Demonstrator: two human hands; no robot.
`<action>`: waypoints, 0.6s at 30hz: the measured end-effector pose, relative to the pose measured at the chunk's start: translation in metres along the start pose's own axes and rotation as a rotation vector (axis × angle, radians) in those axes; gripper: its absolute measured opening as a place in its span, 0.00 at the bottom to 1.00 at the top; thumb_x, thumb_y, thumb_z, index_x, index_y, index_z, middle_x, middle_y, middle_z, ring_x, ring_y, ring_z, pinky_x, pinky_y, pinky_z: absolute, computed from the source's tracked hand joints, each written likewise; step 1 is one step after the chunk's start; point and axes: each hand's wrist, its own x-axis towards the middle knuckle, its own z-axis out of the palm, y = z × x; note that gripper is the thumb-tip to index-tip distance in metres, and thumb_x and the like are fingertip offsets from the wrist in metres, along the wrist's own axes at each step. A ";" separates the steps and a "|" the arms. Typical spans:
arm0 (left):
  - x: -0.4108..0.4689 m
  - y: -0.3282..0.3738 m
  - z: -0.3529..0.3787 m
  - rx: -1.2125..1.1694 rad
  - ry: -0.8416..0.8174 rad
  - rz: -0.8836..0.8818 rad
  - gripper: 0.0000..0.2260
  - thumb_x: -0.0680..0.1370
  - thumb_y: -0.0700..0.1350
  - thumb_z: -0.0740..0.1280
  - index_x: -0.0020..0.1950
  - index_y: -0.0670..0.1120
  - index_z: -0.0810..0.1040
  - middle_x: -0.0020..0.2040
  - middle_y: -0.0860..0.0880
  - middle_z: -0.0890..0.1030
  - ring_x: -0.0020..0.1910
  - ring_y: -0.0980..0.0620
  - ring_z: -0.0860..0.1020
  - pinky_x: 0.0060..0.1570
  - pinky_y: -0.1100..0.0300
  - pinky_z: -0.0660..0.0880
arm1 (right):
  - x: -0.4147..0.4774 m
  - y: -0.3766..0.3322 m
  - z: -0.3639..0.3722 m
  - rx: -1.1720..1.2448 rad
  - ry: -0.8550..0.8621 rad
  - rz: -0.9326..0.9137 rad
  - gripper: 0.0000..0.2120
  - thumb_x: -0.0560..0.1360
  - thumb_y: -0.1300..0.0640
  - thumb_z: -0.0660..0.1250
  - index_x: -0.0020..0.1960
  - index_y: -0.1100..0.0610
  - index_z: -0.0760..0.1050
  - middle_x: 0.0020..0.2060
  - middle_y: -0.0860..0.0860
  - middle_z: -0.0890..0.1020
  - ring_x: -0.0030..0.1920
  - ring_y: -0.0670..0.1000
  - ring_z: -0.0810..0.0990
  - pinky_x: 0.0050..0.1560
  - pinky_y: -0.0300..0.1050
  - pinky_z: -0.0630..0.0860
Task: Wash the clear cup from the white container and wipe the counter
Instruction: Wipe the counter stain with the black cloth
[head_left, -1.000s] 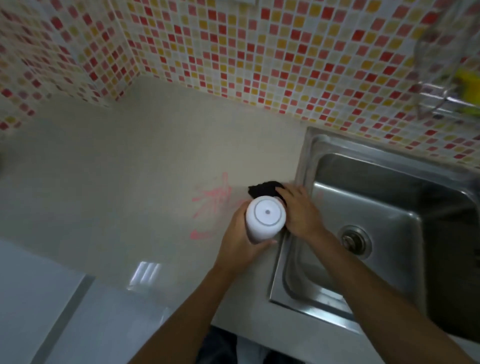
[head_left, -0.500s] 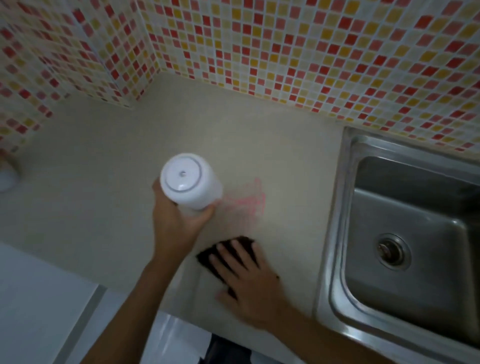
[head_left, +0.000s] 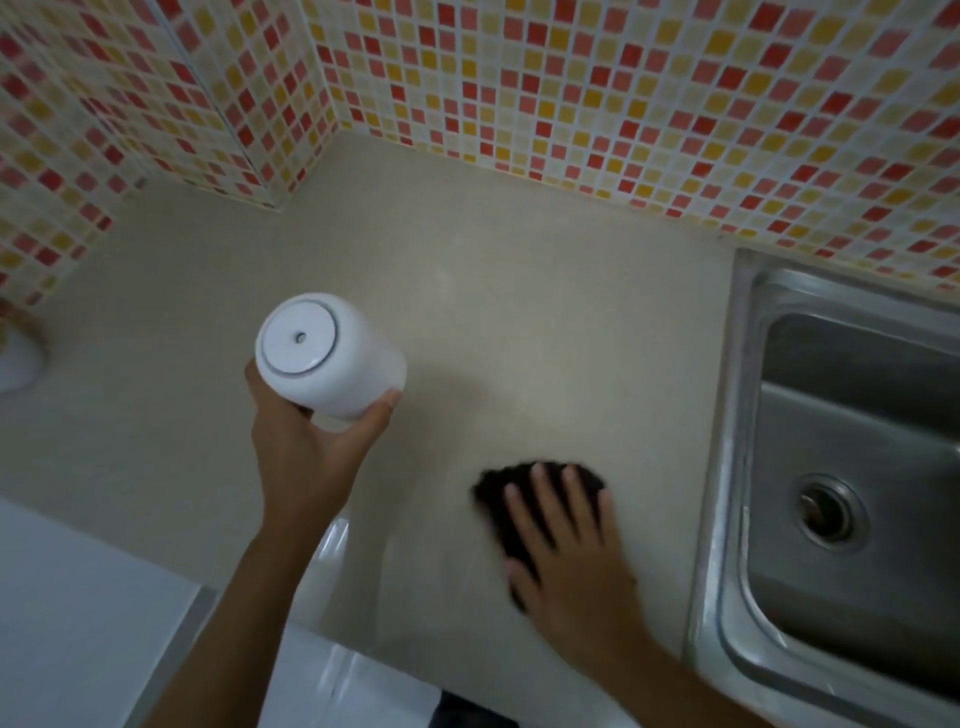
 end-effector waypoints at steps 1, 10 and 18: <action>0.001 -0.001 0.004 0.002 -0.009 -0.004 0.40 0.63 0.51 0.80 0.68 0.60 0.60 0.66 0.53 0.72 0.66 0.57 0.72 0.63 0.47 0.73 | 0.001 -0.012 0.001 0.010 -0.006 -0.051 0.30 0.78 0.42 0.55 0.77 0.49 0.55 0.77 0.54 0.57 0.76 0.62 0.54 0.70 0.68 0.56; 0.007 0.002 0.002 0.046 -0.054 0.055 0.39 0.63 0.51 0.79 0.66 0.63 0.59 0.65 0.55 0.72 0.65 0.59 0.72 0.62 0.52 0.74 | 0.245 0.131 -0.015 0.073 0.007 0.393 0.27 0.80 0.40 0.44 0.77 0.47 0.53 0.76 0.54 0.58 0.75 0.60 0.55 0.73 0.63 0.48; 0.016 -0.003 -0.019 0.017 -0.026 0.008 0.40 0.63 0.52 0.79 0.68 0.58 0.59 0.64 0.59 0.71 0.64 0.62 0.72 0.62 0.56 0.74 | 0.016 0.018 -0.003 0.020 0.024 0.099 0.29 0.77 0.44 0.57 0.75 0.54 0.61 0.75 0.59 0.61 0.74 0.65 0.58 0.68 0.68 0.59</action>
